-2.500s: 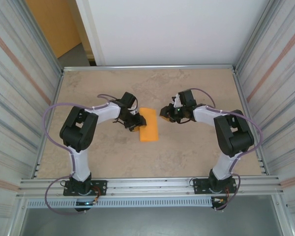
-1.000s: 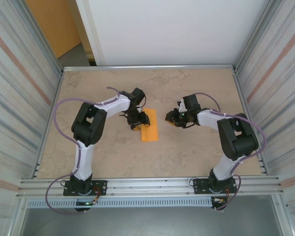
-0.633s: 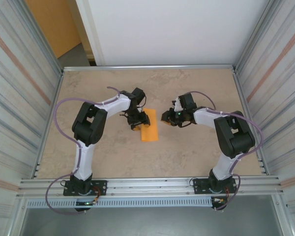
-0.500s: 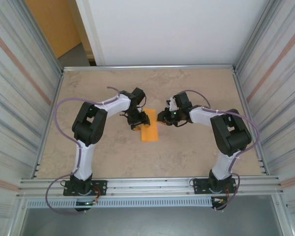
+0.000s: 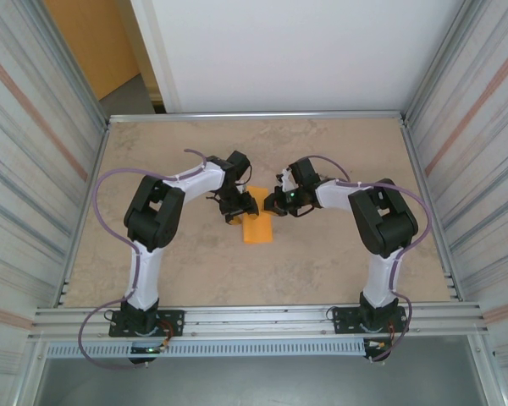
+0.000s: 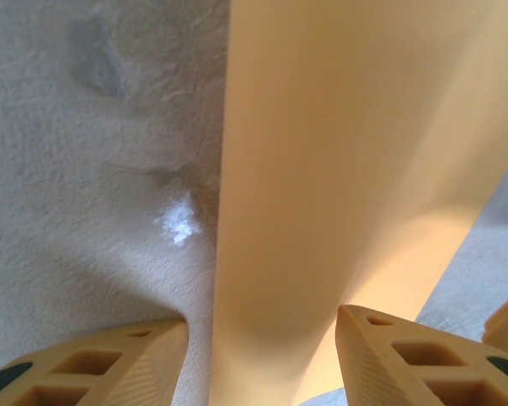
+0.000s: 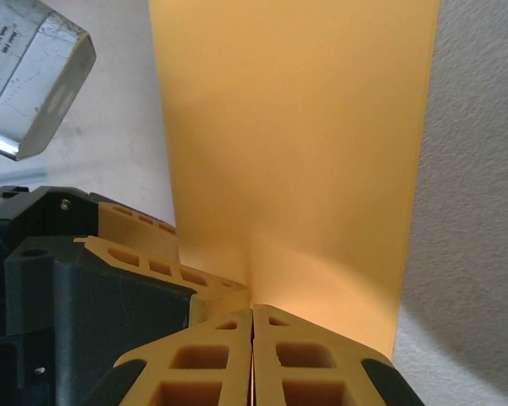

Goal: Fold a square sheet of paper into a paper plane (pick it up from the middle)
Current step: Hold the square sheet of paper at the center of the table.

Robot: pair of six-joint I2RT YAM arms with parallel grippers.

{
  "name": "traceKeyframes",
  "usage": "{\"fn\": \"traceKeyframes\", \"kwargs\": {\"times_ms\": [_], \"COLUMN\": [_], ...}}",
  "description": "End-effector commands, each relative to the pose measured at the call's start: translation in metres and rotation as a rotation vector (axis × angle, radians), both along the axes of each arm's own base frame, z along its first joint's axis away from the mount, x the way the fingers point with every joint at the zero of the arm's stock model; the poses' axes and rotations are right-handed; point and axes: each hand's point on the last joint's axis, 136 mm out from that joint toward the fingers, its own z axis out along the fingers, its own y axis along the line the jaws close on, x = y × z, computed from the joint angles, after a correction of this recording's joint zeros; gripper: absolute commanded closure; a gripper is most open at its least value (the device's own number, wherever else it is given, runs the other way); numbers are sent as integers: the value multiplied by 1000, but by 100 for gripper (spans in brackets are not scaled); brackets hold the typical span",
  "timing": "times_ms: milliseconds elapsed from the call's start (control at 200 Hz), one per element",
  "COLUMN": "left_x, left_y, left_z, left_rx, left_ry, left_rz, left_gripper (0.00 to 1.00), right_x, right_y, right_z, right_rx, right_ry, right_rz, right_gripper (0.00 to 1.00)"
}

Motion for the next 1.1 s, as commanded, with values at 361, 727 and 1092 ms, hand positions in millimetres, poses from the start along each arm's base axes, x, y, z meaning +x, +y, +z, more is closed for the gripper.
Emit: {"fn": "traceKeyframes", "kwargs": {"times_ms": [361, 727, 1092], "left_x": [-58, -56, 4], "left_y": [26, 25, 0], "left_z": [-98, -92, 36], "left_rx": [168, 162, -25], "left_ry": [198, 178, -136], "left_rz": [-66, -69, -26], "left_gripper": [46, 46, 47], "right_x": [-9, -23, -48], "right_y": [2, -23, -54], "right_z": [-17, -57, -95], "right_rx": [-26, -188, -374], "right_ry": [48, 132, 231], "right_rz": [48, 28, 35], "right_gripper": [92, 94, 96]}}
